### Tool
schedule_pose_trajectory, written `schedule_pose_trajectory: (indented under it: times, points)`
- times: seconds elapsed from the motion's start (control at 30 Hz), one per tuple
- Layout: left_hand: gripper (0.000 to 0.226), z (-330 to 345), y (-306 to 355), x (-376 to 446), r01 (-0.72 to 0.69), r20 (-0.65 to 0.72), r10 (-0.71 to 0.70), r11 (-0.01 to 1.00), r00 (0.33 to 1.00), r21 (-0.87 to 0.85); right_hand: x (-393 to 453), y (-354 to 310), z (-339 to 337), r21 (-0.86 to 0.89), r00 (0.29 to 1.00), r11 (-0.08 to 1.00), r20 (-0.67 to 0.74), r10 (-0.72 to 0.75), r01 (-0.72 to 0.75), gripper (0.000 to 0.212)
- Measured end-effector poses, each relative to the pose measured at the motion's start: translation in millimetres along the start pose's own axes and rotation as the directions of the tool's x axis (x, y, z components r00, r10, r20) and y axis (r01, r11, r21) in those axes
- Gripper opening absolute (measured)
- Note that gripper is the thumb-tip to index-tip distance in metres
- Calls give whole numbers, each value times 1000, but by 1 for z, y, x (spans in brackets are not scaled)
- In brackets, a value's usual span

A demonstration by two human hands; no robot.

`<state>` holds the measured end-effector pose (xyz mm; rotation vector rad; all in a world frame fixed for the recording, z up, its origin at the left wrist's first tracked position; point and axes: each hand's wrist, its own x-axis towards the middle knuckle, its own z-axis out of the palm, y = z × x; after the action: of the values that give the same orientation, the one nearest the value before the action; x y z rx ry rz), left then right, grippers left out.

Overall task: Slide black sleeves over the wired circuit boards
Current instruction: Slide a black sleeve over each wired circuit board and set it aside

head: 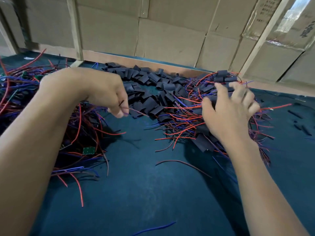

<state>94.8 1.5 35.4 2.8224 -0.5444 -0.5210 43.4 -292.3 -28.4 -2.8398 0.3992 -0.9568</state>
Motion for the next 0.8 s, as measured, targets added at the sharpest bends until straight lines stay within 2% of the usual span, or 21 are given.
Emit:
schedule_pose_trajectory:
  times: [0.07, 0.17, 0.23, 0.3, 0.37, 0.43, 0.47, 0.53, 0.6, 0.67, 0.73, 0.8]
  points:
    - [11, -5, 5, -5, -66, -92, 65, 998, 994, -7, -4, -11, -3, 133, 978, 989, -205, -39, 67, 45]
    - [8, -11, 17, -16, -141, -229, 129, 989, 965, -34, -15, -28, -2, 226, 866, 911, -452, -215, 345, 25]
    - [7, -12, 24, -21, -212, -323, 164, 970, 932, -118, -26, -40, 2, 291, 805, 806, -486, -339, 515, 21]
    - [8, -12, 32, -23, -304, -412, 203, 932, 888, -197, -39, -54, 6, 443, 808, 690, -448, -383, 572, 21]
    - [11, -11, 39, -22, -397, -491, 219, 869, 843, -294, -48, -64, 7, 623, 871, 609, -322, -372, 491, 25]
    - [14, -10, 42, -20, -485, -560, 221, 787, 799, -381, -50, -69, 6, 806, 939, 517, -132, -319, 289, 28]
    - [14, -9, 44, -19, -525, -584, 229, 748, 779, -406, -50, -72, 5, 884, 956, 438, -31, -291, 162, 31]
    - [14, -7, 50, -17, -585, -607, 245, 669, 756, -458, -47, -75, 4, 972, 952, 231, 116, -283, -49, 33]
    - [12, -2, 58, -13, -622, -600, 255, 559, 758, -549, -43, -77, 2, 984, 927, 39, 177, -330, -174, 26]
    - [13, 5, 64, -8, -623, -577, 260, 476, 774, -621, -40, -79, 0, 953, 898, -109, 223, -380, -283, 20]
    - [17, 7, 64, 0, -595, -556, 240, 487, 795, -640, -40, -80, 0, 904, 886, -215, 272, -375, -369, 21]
    - [31, 6, 56, 10, -512, -555, 152, 632, 818, -582, -39, -80, 1, 874, 888, -250, 334, -316, -417, 23]
